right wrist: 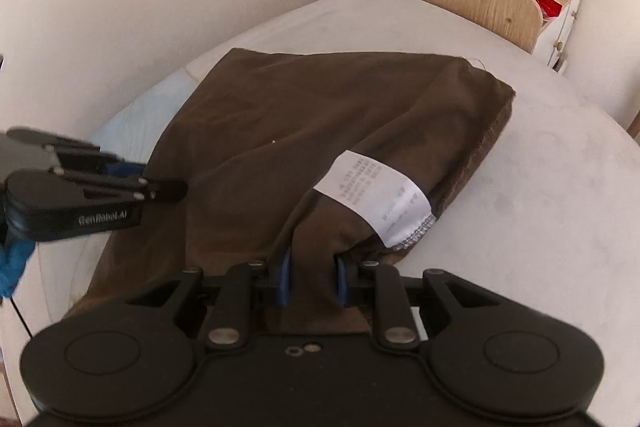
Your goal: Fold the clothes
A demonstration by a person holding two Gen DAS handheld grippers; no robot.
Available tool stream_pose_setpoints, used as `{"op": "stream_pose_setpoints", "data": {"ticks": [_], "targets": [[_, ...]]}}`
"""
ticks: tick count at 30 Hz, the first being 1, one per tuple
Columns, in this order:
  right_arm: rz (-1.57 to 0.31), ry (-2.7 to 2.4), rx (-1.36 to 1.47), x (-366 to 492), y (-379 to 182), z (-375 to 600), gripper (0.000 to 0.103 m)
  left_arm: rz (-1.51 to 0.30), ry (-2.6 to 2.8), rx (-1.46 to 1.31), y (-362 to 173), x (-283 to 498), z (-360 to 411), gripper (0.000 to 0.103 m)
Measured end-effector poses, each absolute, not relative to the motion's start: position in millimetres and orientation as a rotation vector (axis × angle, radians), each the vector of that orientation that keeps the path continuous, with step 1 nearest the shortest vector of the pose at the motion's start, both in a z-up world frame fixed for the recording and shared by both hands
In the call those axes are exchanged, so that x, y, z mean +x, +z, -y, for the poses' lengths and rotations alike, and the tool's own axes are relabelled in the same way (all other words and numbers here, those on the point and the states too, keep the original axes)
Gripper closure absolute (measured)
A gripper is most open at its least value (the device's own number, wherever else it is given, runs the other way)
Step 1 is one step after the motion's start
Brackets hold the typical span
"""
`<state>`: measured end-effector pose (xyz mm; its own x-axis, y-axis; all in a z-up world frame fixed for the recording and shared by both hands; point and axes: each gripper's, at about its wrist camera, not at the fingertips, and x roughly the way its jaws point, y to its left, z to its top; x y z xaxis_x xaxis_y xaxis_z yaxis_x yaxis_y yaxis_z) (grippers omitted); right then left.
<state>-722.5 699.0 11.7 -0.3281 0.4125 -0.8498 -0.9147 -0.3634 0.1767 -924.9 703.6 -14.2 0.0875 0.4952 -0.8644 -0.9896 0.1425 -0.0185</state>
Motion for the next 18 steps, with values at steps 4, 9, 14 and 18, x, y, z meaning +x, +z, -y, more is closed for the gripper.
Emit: {"op": "stream_pose_setpoints", "data": {"ticks": [4, 9, 14, 18], "targets": [[-0.883, 1.847, -0.896, -714.5, 12.2, -701.0, 0.0, -0.825, 1.259, -0.754, -10.1, -935.6, -698.4, 0.084], [-0.781, 1.924, -0.939, -686.5, 34.5, -680.6, 0.0, -0.787, 1.129, -0.697, 10.6, -937.5, -666.2, 0.042], [-0.664, 1.992, -0.92, -682.0, 54.0, -663.6, 0.0, -0.76, 0.982, -0.62, 22.9, -913.5, -625.6, 0.037], [-0.607, 1.99, -0.95, -706.6, 46.1, -665.7, 0.0, -0.778, 0.919, -0.644, 9.0, -896.9, -608.5, 0.037]]}}
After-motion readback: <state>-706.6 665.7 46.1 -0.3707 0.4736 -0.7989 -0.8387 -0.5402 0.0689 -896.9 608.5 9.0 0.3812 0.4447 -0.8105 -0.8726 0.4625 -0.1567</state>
